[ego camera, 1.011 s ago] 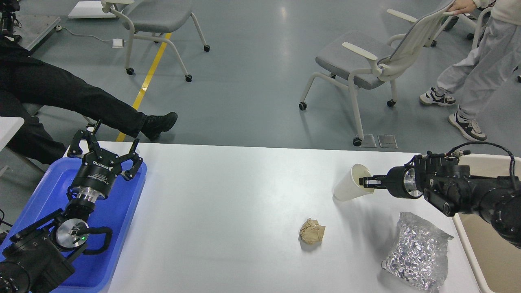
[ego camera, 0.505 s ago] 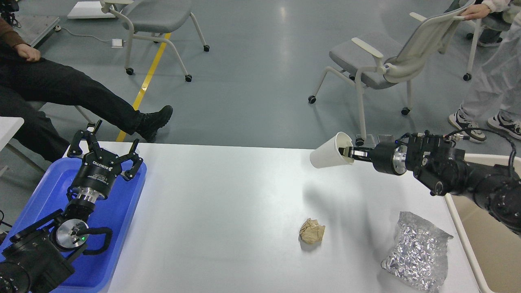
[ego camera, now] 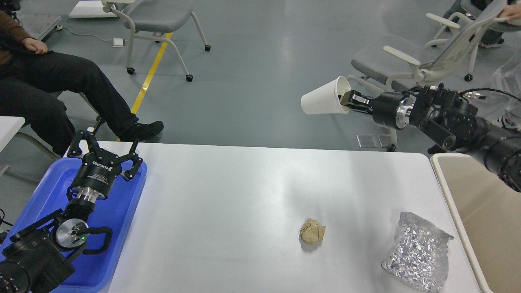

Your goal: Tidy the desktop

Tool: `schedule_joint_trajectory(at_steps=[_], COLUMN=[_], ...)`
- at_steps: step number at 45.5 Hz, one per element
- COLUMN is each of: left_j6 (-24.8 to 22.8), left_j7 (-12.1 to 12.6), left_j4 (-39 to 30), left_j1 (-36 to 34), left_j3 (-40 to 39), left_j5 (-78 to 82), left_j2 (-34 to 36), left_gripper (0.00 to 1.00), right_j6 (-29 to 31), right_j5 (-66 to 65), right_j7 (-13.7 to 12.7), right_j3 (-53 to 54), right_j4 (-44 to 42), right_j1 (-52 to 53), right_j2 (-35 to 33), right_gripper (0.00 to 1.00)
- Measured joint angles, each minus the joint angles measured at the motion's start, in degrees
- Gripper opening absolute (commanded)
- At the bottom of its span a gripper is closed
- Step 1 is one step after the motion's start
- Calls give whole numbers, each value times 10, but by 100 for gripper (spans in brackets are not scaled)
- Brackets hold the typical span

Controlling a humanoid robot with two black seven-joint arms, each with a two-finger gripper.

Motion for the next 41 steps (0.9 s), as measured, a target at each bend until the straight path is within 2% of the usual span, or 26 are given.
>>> schedule_joint_trajectory(at_steps=[11, 23, 41], left_j6=[0, 0, 0], left_j7=[0, 0, 0], left_j4=[0, 0, 0], left_j1=[0, 0, 0], left_j3=[0, 0, 0], left_j5=[0, 0, 0], left_j2=[0, 0, 0], left_gripper=[98, 98, 98], right_j6=[14, 17, 10], right_j5=[58, 133, 208], right_j7=[1, 0, -2], right_j3=[6, 9, 23], right_j4=[0, -1, -16], right_j1=[21, 23, -66], right_j2=[-36, -105, -222], right_gripper=[0, 0, 0])
